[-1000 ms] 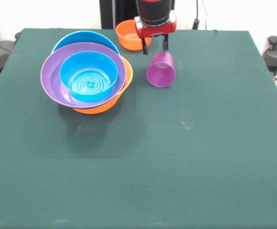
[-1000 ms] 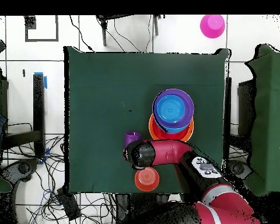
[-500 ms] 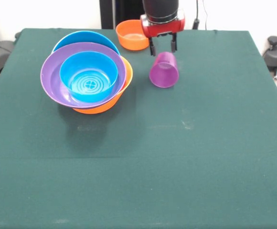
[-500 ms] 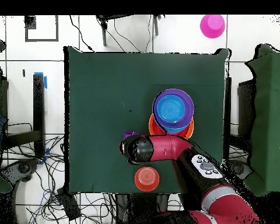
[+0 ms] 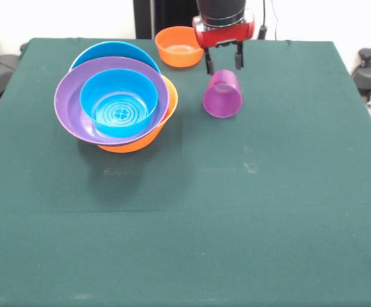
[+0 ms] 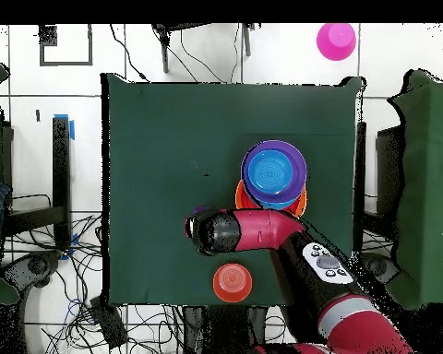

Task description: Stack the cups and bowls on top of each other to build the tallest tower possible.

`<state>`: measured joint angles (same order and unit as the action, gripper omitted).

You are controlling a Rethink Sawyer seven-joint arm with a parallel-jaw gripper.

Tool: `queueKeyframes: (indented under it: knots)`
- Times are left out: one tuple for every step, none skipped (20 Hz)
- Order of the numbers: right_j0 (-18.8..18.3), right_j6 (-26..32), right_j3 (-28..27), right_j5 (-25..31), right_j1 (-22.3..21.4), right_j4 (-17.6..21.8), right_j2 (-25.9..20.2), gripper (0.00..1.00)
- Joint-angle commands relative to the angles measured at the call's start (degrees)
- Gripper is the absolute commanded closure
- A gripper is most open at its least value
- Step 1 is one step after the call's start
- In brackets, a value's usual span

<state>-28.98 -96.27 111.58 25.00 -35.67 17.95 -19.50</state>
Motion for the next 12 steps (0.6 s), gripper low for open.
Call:
queueKeyframes:
  knots:
    - [0.8, -5.7, -1.4, -4.0, 2.4, -0.4, -2.1, 0.0]
    - [0.7, -5.7, -1.6, -4.2, 2.9, -0.2, -1.9, 0.0]
    - [0.8, -5.7, -1.6, -4.2, 3.0, -0.1, -1.7, 0.0]
    - [1.1, -5.9, -1.9, -4.1, 3.2, 0.0, -1.1, 0.0]
    - [1.2, -6.0, -1.9, -4.0, 3.3, 0.2, -0.8, 0.0]
    - [1.6, -6.1, -2.1, -3.9, 3.3, 0.4, -0.3, 0.0]
    - [1.7, -6.2, -2.1, -4.0, 3.4, 0.5, -0.1, 0.0]
    - [1.8, -6.2, -2.4, -4.6, 4.0, 0.8, 0.1, 0.0]
    - [1.8, -6.2, -2.4, -4.9, 4.1, 0.9, 0.2, 0.0]
    - [1.9, -6.2, -2.8, -5.3, 4.7, 1.1, 0.4, 0.0]
    - [2.0, -6.3, -2.9, -5.6, 4.9, 1.2, 0.5, 0.0]
    - [2.1, -6.5, -3.5, -6.3, 5.6, 1.3, 0.9, 0.0]
